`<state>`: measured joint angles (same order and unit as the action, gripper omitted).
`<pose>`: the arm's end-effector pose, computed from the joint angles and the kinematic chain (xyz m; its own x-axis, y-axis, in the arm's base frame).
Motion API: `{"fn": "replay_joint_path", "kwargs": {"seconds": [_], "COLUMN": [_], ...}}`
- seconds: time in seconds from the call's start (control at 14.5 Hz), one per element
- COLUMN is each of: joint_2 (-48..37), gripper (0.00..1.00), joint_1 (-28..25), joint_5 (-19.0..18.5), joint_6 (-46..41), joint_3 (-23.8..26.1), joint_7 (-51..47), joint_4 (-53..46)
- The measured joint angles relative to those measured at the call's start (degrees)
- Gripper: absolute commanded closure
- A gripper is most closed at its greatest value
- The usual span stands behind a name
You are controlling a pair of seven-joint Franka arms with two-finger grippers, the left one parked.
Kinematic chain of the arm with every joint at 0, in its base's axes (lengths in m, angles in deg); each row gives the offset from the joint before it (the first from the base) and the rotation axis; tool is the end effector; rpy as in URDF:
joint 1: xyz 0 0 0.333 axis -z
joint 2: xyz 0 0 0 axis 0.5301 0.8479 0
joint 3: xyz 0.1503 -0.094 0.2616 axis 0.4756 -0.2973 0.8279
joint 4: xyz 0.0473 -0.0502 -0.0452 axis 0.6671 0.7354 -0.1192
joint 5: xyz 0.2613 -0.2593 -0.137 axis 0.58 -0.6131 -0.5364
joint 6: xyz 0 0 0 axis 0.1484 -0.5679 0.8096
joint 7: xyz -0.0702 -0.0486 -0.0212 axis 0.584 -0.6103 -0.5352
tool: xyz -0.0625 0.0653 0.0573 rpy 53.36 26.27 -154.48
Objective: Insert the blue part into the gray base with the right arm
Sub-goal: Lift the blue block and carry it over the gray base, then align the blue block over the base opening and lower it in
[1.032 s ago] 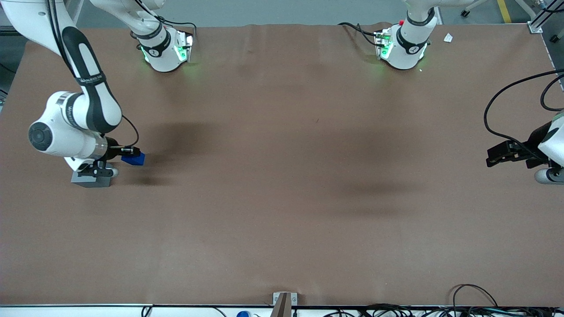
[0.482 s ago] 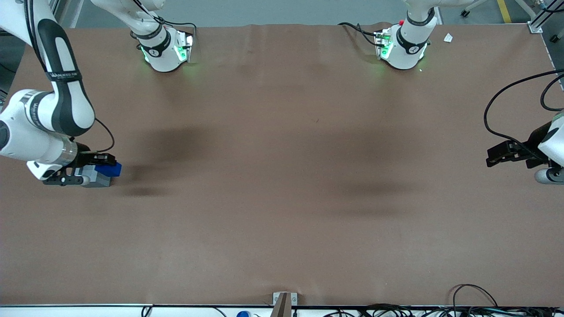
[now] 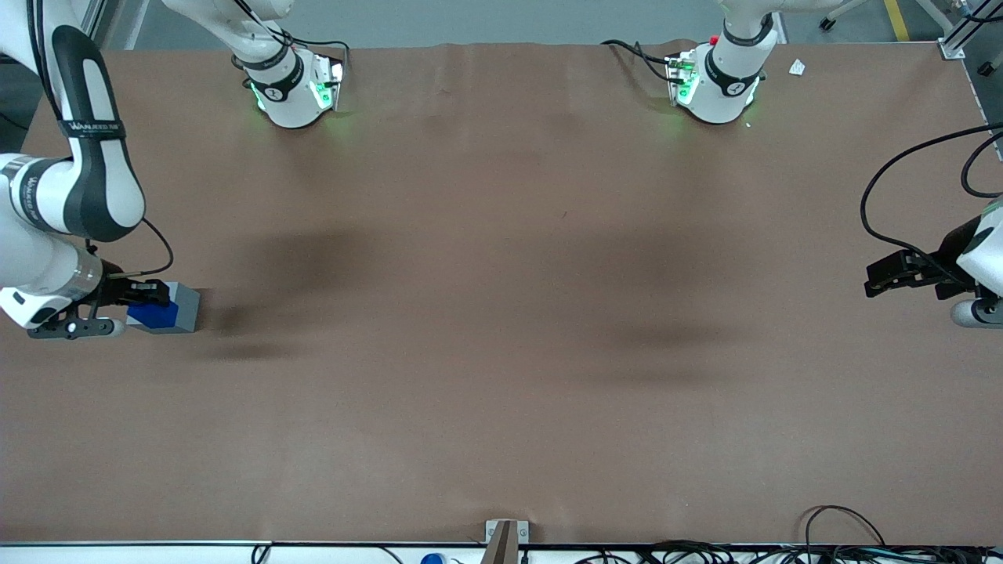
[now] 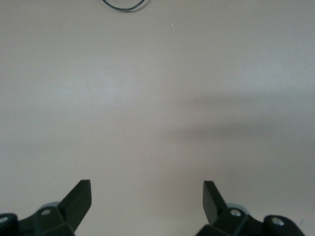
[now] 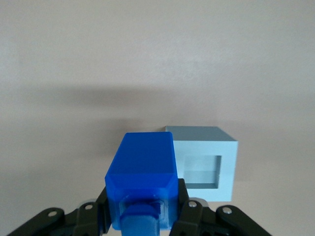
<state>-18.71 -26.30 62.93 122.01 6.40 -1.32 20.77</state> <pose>0.5943 -0.1211 0.3501 0.9958 0.0627 -0.0668 0.0661 -0.9966 0.0490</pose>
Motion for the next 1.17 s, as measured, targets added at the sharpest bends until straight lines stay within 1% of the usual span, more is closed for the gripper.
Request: {"fn": "replay_joint_path", "kwargs": {"seconds": [0.41, 0.62, 1.17], "joint_2": [0.1, 0.7, 3.9], "gripper": [0.93, 0.93, 0.93], "joint_1": [0.8, 1.2, 3.3], "joint_5": [-0.1, -0.1, -0.1], "joint_6": [1.8, 2.6, 4.6], "joint_3": [0.0, 0.0, -0.1], "joint_7": [0.6, 2.6, 4.3], "joint_4": [-1.1, -1.7, -2.9]}}
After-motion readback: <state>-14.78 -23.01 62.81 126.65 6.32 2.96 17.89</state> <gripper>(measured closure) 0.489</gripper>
